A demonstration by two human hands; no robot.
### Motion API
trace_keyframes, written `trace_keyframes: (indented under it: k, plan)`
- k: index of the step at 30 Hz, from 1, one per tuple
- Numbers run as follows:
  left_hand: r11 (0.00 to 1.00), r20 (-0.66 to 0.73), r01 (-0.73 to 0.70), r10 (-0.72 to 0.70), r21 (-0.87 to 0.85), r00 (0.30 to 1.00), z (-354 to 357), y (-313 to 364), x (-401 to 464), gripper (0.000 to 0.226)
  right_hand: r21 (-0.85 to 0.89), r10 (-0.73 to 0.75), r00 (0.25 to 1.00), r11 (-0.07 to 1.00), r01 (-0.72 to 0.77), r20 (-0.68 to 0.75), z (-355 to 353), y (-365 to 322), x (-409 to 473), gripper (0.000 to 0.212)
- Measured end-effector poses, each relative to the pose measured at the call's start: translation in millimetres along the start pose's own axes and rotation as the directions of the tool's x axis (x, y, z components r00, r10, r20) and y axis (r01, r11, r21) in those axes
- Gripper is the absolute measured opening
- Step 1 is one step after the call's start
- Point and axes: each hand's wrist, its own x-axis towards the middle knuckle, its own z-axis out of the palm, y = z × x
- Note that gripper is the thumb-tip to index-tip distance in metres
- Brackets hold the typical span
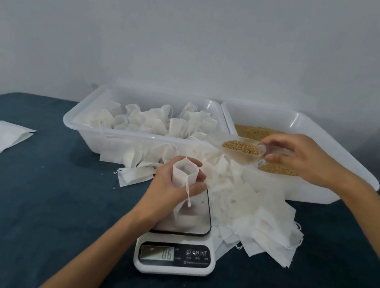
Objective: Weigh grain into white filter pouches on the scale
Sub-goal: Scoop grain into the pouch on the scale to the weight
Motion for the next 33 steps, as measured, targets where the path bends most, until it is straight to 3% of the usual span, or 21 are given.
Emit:
trace_keyframes:
  k: [3,8,15,33]
  plan:
    - [1.000,-0.002,0.018,-0.018,0.001,1.000,0.0,-2.2,-0.2,0.037,-0.037,-0.055,0.998,0.998,0.056,0.023,6.0,-20.7,-4.7,0.023]
    - [0.998,-0.006,0.055,-0.055,0.010,0.998,-0.5,-5.6,1.6,0.031,-0.263,-0.107,0.994,0.959,0.106,0.009,3.6,-36.4,-2.0,0.028]
    - [0.997,-0.010,0.071,-0.072,-0.042,0.997,0.3,-5.8,0.9,0.040,-0.546,-0.258,0.966,0.809,0.220,0.007,-4.7,-46.9,5.3,0.031]
    - [0.999,0.002,0.007,-0.007,-0.039,1.000,1.9,-7.9,3.2,0.047,-0.666,-0.223,0.975,0.726,0.173,0.009,-4.5,-71.3,11.1,0.032]
